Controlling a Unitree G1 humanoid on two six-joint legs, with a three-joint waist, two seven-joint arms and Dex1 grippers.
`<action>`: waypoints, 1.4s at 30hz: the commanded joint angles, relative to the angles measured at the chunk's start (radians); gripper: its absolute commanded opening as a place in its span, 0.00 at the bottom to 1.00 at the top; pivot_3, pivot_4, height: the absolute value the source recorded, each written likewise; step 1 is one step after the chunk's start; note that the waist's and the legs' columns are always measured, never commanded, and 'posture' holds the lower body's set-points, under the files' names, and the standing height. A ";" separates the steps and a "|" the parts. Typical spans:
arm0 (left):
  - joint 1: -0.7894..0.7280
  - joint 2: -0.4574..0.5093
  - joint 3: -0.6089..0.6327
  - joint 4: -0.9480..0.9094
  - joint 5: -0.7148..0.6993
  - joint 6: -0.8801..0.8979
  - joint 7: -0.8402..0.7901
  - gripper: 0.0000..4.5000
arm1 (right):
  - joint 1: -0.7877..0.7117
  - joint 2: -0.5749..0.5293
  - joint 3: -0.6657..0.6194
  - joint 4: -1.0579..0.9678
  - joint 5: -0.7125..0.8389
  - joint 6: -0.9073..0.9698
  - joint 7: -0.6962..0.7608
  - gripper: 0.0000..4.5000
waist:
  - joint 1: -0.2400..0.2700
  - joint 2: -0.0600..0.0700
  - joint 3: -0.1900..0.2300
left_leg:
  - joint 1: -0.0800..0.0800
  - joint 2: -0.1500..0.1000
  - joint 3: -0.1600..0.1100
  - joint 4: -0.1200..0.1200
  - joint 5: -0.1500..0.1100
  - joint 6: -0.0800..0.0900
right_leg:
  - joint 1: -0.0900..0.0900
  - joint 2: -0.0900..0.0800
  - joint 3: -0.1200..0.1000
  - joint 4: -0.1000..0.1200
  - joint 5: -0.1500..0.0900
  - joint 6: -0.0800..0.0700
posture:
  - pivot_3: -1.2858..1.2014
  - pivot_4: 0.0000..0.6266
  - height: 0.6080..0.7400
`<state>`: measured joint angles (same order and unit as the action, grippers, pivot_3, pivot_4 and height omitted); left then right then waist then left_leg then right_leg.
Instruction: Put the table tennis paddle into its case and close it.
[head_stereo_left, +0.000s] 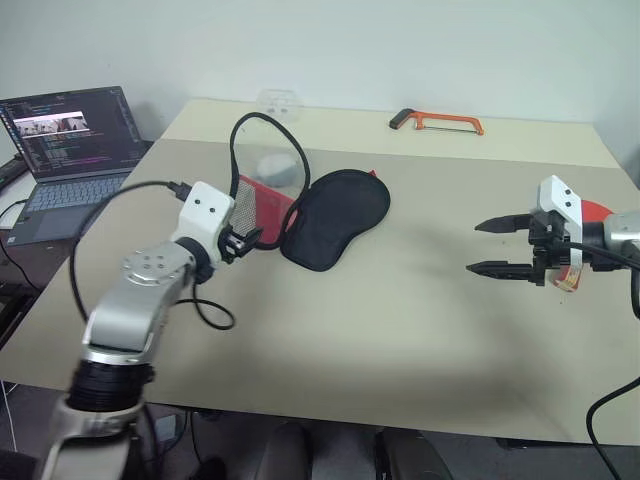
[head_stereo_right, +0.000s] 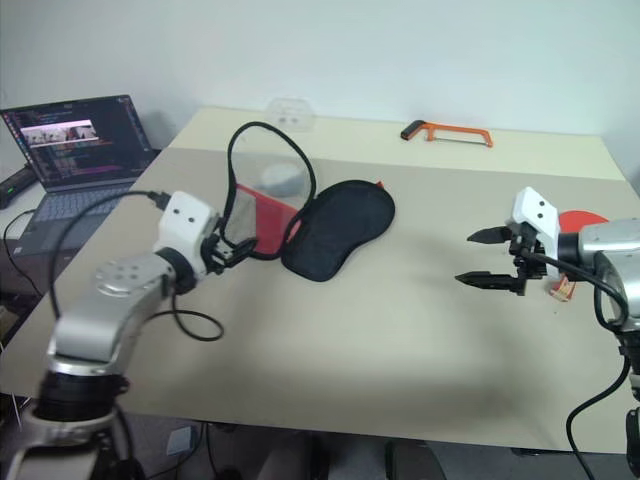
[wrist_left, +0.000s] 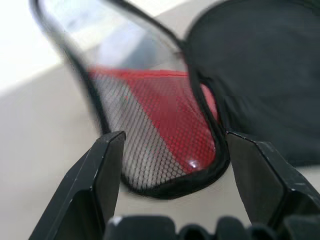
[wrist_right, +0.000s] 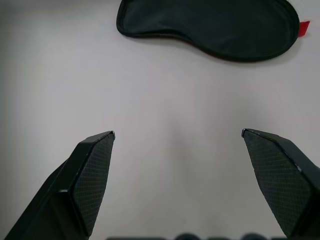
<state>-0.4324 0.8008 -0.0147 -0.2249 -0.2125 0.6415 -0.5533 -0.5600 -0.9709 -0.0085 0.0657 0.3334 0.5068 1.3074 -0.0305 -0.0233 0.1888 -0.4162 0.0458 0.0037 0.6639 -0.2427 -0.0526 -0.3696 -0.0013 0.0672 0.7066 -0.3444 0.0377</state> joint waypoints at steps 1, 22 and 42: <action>0.012 0.059 -0.076 -0.047 0.033 -0.078 -0.135 0.77 | 0.011 -0.027 -0.040 -0.031 0.011 -0.012 -0.005 1.00 | 0.000 0.000 0.000 | 0.000 0.000 0.000 0.000 0.000 0.000 | 0.000 0.000 0.000 -0.001 0.000 0.000 | 0.52 0.24 1.00; -0.138 -0.367 -0.102 0.222 0.194 0.068 0.214 0.77 | 0.017 -0.033 -0.042 -0.052 0.017 0.002 -0.015 1.00 | 0.000 0.000 0.000 | -0.001 0.000 -0.001 0.000 0.000 0.001 | 0.000 0.000 0.000 -0.002 0.000 0.000 | 0.52 0.24 1.00; -0.252 -0.479 -0.058 0.486 0.126 0.095 0.148 0.77 | -0.003 -0.024 -0.025 -0.042 0.014 0.002 -0.014 1.00 | 0.007 0.001 0.000 | -0.001 -0.001 -0.001 0.001 0.000 0.001 | 0.001 0.000 -0.002 0.000 0.000 0.000 | 0.52 0.24 1.00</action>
<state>-0.6724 0.3353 -0.0525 0.2462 -0.0888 0.7462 -0.3870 -0.5404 -0.9834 -0.0166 0.0422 0.3352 0.5148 1.2875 -0.0236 -0.0228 0.1885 -0.4170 0.0451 0.0027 0.6650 -0.2425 -0.0518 -0.3685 -0.0016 0.0648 0.7062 -0.3442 0.0377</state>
